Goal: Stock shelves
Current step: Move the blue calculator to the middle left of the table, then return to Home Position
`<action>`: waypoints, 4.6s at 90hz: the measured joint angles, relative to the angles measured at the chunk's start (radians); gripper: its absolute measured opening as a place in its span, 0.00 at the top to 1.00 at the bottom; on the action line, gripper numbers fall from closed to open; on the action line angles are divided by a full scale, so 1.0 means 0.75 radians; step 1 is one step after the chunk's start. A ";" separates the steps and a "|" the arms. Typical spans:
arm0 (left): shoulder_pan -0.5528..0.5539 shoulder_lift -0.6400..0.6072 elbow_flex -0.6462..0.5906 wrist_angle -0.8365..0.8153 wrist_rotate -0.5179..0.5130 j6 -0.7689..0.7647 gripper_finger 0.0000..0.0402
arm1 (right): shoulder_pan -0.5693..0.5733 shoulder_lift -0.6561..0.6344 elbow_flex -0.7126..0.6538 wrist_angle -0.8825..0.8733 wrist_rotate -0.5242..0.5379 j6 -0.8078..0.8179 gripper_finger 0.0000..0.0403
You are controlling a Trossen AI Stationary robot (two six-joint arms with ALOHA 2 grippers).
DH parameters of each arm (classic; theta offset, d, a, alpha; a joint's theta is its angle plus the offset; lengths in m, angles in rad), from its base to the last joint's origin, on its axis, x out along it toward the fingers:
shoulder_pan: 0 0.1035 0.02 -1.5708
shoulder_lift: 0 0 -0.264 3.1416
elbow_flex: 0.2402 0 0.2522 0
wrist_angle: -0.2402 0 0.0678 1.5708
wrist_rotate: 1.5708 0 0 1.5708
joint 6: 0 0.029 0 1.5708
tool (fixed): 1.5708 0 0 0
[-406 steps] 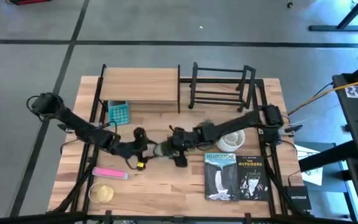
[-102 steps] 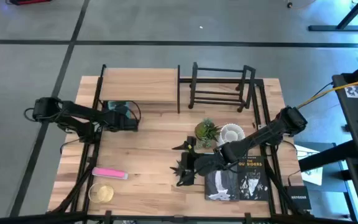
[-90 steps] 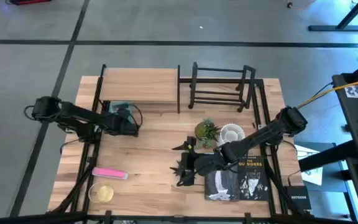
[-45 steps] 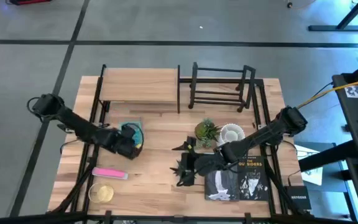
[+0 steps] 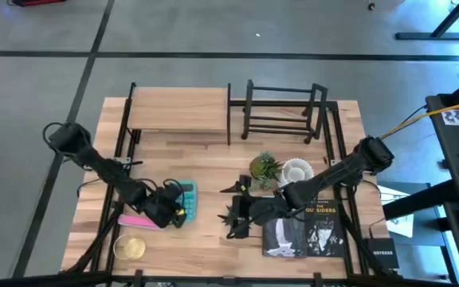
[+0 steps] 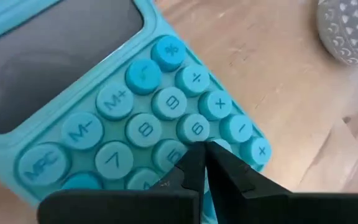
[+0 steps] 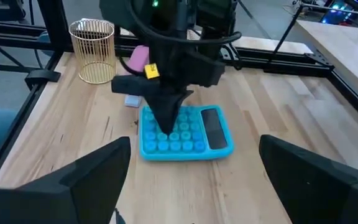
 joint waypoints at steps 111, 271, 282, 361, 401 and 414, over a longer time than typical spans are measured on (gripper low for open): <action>-0.300 -1.104 0.077 -0.530 -0.751 0.616 1.00 | 0.181 -0.911 -0.286 -1.016 0.173 0.325 0.34; 0.315 -1.818 -0.385 0.249 -0.038 1.833 1.00 | -0.806 -2.026 -1.066 -0.273 -1.099 0.082 0.54; 0.478 -1.776 -0.494 0.297 0.131 1.709 1.00 | -0.805 -2.028 -1.107 -0.246 -1.134 0.120 0.54; 0.813 -1.928 -0.586 0.115 0.469 1.727 1.00 | -0.803 -2.028 -1.683 0.529 -1.249 0.183 0.54; 0.813 -1.928 -0.794 0.313 0.473 1.674 1.00 | -0.803 -2.027 -1.683 0.289 -0.924 0.075 0.54; 0.813 -1.926 -0.794 0.294 0.441 1.712 1.00 | -0.803 -2.027 -1.683 0.280 -0.806 0.066 0.54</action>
